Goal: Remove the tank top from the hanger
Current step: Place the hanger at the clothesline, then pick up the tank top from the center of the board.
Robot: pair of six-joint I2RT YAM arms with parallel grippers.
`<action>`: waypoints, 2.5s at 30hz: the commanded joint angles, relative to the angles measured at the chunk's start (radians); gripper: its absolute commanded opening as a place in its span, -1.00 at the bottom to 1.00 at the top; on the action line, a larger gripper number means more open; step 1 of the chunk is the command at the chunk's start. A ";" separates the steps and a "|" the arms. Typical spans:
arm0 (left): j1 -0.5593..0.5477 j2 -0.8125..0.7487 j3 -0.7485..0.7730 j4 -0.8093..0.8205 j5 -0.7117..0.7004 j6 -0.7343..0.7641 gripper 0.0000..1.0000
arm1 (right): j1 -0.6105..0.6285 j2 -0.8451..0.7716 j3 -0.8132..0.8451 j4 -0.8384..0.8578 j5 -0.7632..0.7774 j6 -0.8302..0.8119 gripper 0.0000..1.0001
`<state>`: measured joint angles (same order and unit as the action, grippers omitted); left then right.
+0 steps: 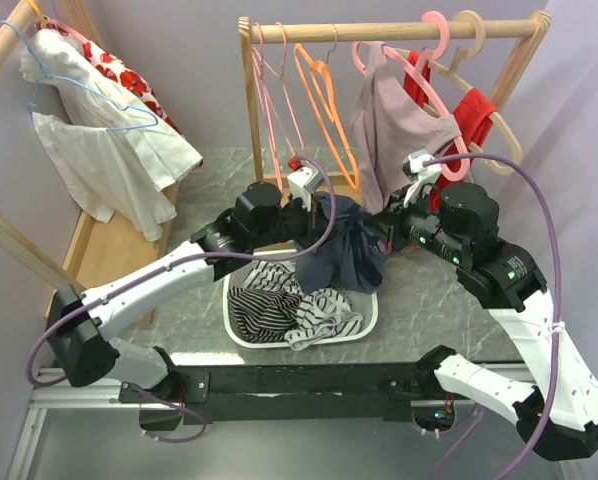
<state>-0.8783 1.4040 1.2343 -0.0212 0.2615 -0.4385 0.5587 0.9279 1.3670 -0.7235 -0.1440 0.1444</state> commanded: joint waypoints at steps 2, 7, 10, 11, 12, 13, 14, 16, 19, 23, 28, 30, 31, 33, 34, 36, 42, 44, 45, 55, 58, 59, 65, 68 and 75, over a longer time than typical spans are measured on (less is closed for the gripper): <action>-0.016 -0.114 -0.050 -0.115 -0.039 0.024 -0.98 | 0.018 0.003 -0.026 -0.106 -0.117 0.017 -1.00; -0.019 -0.177 -0.176 -0.138 -0.064 -0.015 -0.98 | 0.020 -0.041 -0.126 -0.065 -0.046 0.069 -1.00; -0.019 -0.197 -0.226 -0.155 -0.131 -0.040 -0.98 | 0.021 -0.020 -0.164 -0.067 0.026 0.095 -0.73; -0.019 -0.195 -0.233 -0.164 -0.155 -0.043 -0.98 | 0.021 0.004 -0.172 -0.067 0.038 0.098 -0.59; -0.019 -0.191 -0.236 -0.175 -0.166 -0.045 -0.98 | 0.021 0.014 -0.186 -0.045 0.046 0.099 -0.56; -0.019 -0.185 -0.236 -0.207 -0.179 -0.049 -0.98 | 0.020 0.020 -0.225 -0.024 0.050 0.119 -0.56; -0.019 -0.172 -0.236 -0.221 -0.188 -0.055 -0.98 | 0.020 0.032 -0.244 -0.002 0.052 0.132 -0.53; -0.019 -0.165 -0.242 -0.244 -0.217 -0.066 -0.83 | 0.018 0.041 -0.301 0.087 0.043 0.158 0.02; -0.019 -0.168 -0.257 -0.249 -0.235 -0.069 -0.43 | 0.018 0.071 -0.333 0.162 0.063 0.190 0.15; -0.019 -0.197 -0.274 -0.261 -0.252 -0.075 0.28 | 0.018 0.129 -0.353 0.208 0.103 0.204 0.47; -0.019 -0.258 -0.286 -0.316 -0.335 -0.092 0.53 | 0.014 0.195 -0.373 0.263 0.233 0.240 0.66; -0.017 -0.321 -0.292 -0.342 -0.372 -0.111 0.56 | -0.008 0.268 -0.352 0.228 0.219 0.247 0.68; -0.019 -0.348 -0.297 -0.342 -0.387 -0.111 0.64 | -0.009 0.287 -0.342 0.230 0.215 0.248 0.70; -0.017 -0.422 -0.308 -0.341 -0.430 -0.109 0.72 | -0.009 0.318 -0.355 0.272 0.175 0.250 0.72; -0.014 -0.453 -0.303 -0.351 -0.445 -0.106 0.79 | -0.010 0.324 -0.373 0.291 0.173 0.257 0.73; -0.011 -0.464 -0.276 -0.376 -0.476 -0.098 0.82 | -0.010 0.350 -0.376 0.320 0.176 0.262 0.74; -0.004 -0.462 -0.217 -0.419 -0.490 -0.086 0.83 | -0.011 0.457 -0.349 0.325 0.202 0.259 0.74; -0.001 -0.459 -0.216 -0.414 -0.490 -0.082 0.84 | -0.014 0.521 -0.321 0.308 0.190 0.257 0.68; -0.001 -0.459 -0.214 -0.418 -0.490 -0.082 0.84 | -0.014 0.532 -0.322 0.312 0.184 0.259 0.65; 0.018 -0.435 -0.202 -0.399 -0.479 -0.065 0.85 | -0.023 0.463 -0.364 0.392 0.175 0.242 -1.00; 0.021 -0.425 -0.200 -0.387 -0.473 -0.055 0.85 | -0.023 0.410 -0.374 0.403 0.158 0.219 -1.00; 0.021 -0.424 -0.194 -0.385 -0.470 -0.049 0.84 | -0.023 0.390 -0.382 0.415 0.150 0.215 -1.00; 0.027 -0.427 -0.179 -0.361 -0.488 -0.036 0.84 | -0.022 0.189 -0.398 0.386 0.147 0.196 -1.00; 0.035 -0.427 -0.164 -0.356 -0.501 -0.028 0.86 | -0.022 0.097 -0.387 0.348 0.124 0.178 -1.00; 0.045 -0.435 -0.148 -0.332 -0.516 -0.025 0.99 | -0.020 -0.007 -0.307 0.191 -0.069 0.089 -1.00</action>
<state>-0.8406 0.9863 1.0489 -0.4129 -0.2310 -0.4828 0.5404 0.9733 0.9947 -0.4480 -0.0803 0.2955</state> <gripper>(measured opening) 0.983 0.037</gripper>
